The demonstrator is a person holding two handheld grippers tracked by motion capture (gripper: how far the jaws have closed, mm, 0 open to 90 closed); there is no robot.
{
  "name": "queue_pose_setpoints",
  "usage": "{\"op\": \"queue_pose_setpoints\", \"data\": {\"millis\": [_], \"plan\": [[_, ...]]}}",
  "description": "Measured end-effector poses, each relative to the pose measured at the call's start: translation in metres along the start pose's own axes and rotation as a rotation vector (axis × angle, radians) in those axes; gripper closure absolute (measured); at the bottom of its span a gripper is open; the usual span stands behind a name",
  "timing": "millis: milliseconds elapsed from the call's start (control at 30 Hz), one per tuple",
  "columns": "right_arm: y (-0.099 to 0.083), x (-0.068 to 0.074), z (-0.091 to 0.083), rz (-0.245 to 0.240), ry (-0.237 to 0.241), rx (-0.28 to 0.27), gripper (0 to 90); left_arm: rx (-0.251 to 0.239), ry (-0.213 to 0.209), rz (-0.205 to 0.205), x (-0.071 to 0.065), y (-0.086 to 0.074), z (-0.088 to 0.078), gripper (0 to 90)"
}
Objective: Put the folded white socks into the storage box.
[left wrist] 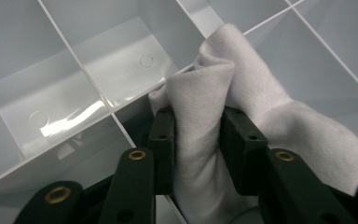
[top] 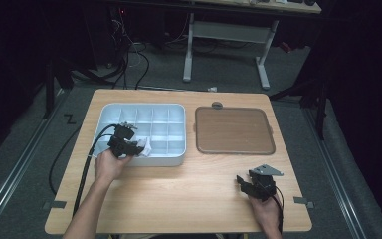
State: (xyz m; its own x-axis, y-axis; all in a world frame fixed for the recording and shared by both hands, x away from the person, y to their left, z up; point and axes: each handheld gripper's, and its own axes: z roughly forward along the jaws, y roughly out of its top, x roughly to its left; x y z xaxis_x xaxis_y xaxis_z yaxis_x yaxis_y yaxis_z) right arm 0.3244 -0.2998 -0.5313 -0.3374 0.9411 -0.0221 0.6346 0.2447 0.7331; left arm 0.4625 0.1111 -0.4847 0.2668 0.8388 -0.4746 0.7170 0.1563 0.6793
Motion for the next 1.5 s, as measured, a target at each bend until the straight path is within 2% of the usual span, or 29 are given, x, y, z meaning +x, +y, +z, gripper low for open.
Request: {"op": "queue_pose_setpoints", "data": {"millis": [167, 267, 400, 667, 867, 967, 1167, 1400, 1500], "plan": [[0.0, 0.0, 0.0, 0.0, 0.0, 0.0, 44.0, -0.021, -0.011, -0.006, -0.001, 0.001, -0.004, 60.0], [0.0, 0.0, 0.0, 0.0, 0.0, 0.0, 44.0, -0.041, -0.023, -0.03, -0.001, 0.005, -0.009, 55.6], [0.0, 0.0, 0.0, 0.0, 0.0, 0.0, 44.0, -0.057, -0.022, -0.026, -0.002, 0.006, -0.014, 51.7], [0.0, 0.0, 0.0, 0.0, 0.0, 0.0, 44.0, -0.114, -0.035, -0.052, -0.001, 0.009, -0.024, 47.0], [0.0, 0.0, 0.0, 0.0, 0.0, 0.0, 44.0, -0.164, -0.051, -0.046, -0.005, 0.012, -0.036, 45.1], [0.0, 0.0, 0.0, 0.0, 0.0, 0.0, 44.0, -0.182, -0.075, -0.054, -0.008, 0.013, -0.042, 44.2], [0.0, 0.0, 0.0, 0.001, 0.0, 0.0, 44.0, -0.171, -0.116, -0.063, -0.02, 0.008, -0.047, 41.3], [0.0, 0.0, 0.0, 0.001, -0.001, 0.001, 44.0, -0.147, -0.123, -0.046, -0.031, 0.001, -0.042, 41.2], [0.0, 0.0, 0.0, 0.0, 0.0, 0.0, 44.0, -0.138, -0.104, -0.016, -0.036, -0.003, -0.039, 42.7]]}}
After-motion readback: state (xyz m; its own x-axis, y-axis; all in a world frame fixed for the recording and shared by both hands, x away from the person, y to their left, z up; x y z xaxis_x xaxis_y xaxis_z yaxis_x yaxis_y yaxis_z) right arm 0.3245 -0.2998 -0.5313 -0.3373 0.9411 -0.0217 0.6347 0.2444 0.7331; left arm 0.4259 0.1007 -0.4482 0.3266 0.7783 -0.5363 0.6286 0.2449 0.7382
